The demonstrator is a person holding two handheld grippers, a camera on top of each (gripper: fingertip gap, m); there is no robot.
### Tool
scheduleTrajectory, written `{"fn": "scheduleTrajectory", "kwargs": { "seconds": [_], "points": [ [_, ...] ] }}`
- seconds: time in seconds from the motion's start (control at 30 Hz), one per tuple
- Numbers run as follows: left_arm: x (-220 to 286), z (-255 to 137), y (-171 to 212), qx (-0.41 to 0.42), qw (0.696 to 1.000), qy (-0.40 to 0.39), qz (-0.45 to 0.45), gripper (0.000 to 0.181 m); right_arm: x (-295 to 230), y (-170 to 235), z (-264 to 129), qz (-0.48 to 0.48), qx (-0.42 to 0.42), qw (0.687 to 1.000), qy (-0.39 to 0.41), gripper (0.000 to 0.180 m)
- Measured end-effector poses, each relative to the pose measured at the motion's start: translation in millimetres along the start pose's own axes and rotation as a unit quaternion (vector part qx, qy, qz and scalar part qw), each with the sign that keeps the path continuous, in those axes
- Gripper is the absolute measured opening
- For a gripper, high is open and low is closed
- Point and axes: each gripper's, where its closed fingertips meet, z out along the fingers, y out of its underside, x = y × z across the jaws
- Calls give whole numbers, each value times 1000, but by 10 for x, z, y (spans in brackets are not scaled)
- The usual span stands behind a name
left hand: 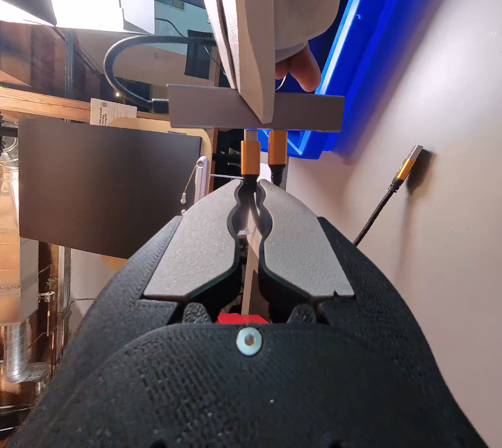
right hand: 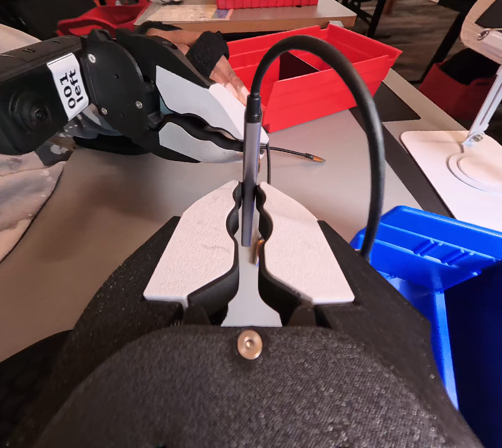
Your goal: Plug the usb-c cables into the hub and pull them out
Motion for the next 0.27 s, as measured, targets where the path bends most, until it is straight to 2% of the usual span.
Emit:
{"fn": "scheduleTrajectory", "kwargs": {
  "seconds": [0.03,0.27],
  "points": [
    [-2,-5,-6,-1,1000,-1,3,7,-6,4,4,-2,2,1000,-3,9],
    [-4,-37,-57,6,1000,-2,15,7,-31,4,12,-1,25,999,-20,9]
  ]
}}
